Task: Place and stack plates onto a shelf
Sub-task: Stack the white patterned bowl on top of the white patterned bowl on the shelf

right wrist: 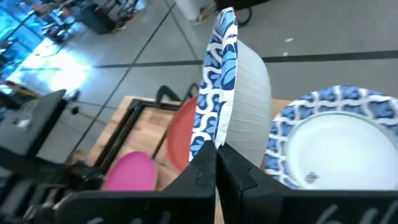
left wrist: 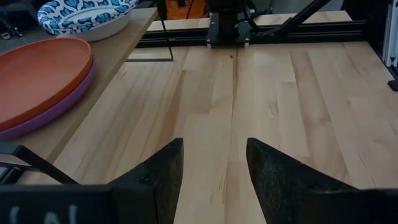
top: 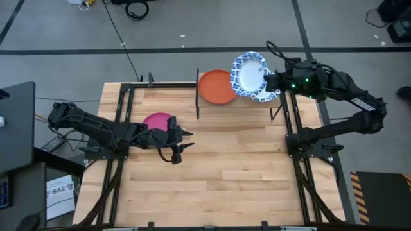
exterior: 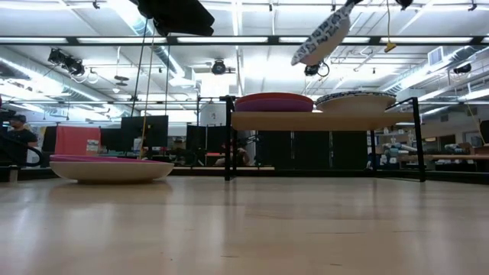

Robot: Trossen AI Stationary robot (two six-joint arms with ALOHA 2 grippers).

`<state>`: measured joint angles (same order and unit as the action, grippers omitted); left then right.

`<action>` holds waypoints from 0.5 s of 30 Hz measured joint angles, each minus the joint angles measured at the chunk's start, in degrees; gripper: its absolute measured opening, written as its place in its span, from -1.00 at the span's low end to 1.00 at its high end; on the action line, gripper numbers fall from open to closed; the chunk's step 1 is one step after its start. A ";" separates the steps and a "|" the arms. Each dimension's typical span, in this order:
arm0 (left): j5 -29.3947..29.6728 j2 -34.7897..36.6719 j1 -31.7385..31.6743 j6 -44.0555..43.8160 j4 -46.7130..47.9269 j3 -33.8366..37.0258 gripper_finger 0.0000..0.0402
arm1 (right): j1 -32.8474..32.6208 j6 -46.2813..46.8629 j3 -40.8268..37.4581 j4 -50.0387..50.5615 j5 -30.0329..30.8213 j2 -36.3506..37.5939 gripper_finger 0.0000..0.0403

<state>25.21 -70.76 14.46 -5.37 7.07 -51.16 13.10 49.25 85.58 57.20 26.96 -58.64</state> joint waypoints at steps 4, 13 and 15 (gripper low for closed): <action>-0.01 0.00 0.00 0.00 -0.01 0.00 -0.09 | 0.00 0.06 -3.08 -0.85 0.52 2.36 -0.98; -0.02 0.00 0.00 -0.02 0.00 0.00 -0.09 | 0.20 4.54 -14.80 -4.66 6.16 12.52 -0.98; -0.01 0.00 0.00 -0.01 0.00 0.00 -0.09 | 0.20 5.84 -17.88 -7.29 9.15 15.07 -0.98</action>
<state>25.20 -70.76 14.46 -5.38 7.07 -51.16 13.30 55.09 67.70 49.91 36.11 -43.56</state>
